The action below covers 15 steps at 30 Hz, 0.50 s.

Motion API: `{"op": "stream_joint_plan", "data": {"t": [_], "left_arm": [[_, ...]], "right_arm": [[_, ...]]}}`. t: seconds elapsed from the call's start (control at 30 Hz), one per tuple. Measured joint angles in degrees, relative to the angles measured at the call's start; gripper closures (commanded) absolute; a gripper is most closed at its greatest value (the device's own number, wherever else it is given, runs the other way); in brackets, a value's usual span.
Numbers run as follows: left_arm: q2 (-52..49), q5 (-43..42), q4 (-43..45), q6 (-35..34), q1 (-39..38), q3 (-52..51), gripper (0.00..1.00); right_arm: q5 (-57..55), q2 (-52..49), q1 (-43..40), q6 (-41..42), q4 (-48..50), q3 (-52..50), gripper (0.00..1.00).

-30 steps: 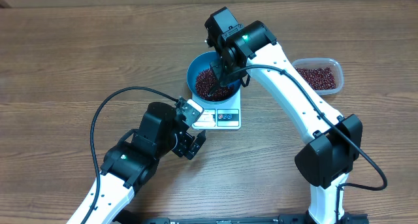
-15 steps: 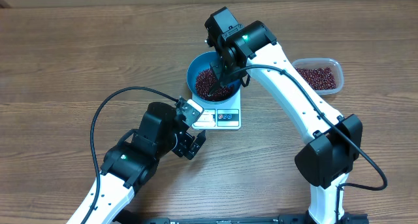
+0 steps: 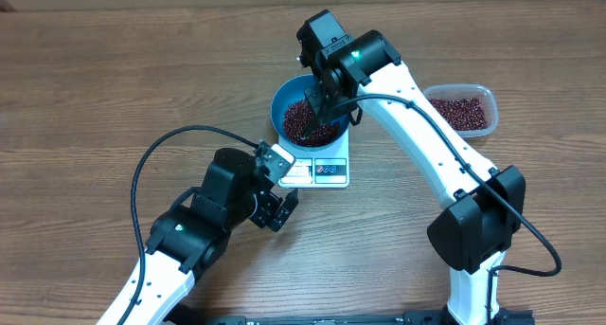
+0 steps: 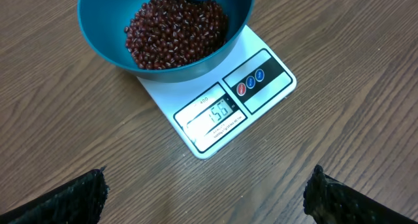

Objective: Scoop item into bowl and weigh 150g on scale
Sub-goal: 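Tilt the blue scoop with the right gripper, pouring beans into the bowl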

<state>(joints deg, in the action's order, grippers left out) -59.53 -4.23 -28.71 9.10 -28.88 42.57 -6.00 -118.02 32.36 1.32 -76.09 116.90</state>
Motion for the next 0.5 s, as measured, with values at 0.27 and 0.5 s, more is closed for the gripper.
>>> {"op": "stream_joint_plan", "data": {"t": [0.27, 0.5], "left_arm": [[-0.02, 0.00, 0.00, 0.00, 0.00, -0.02, 0.01], [0.00, 0.00, 0.00, 0.00, 0.00, 0.00, 0.00]], "right_arm": [[0.59, 0.00, 0.00, 0.00, 0.00, 0.00, 0.96], [5.64, 0.00, -0.35, 1.86, -0.59, 0.00, 0.96]]}}
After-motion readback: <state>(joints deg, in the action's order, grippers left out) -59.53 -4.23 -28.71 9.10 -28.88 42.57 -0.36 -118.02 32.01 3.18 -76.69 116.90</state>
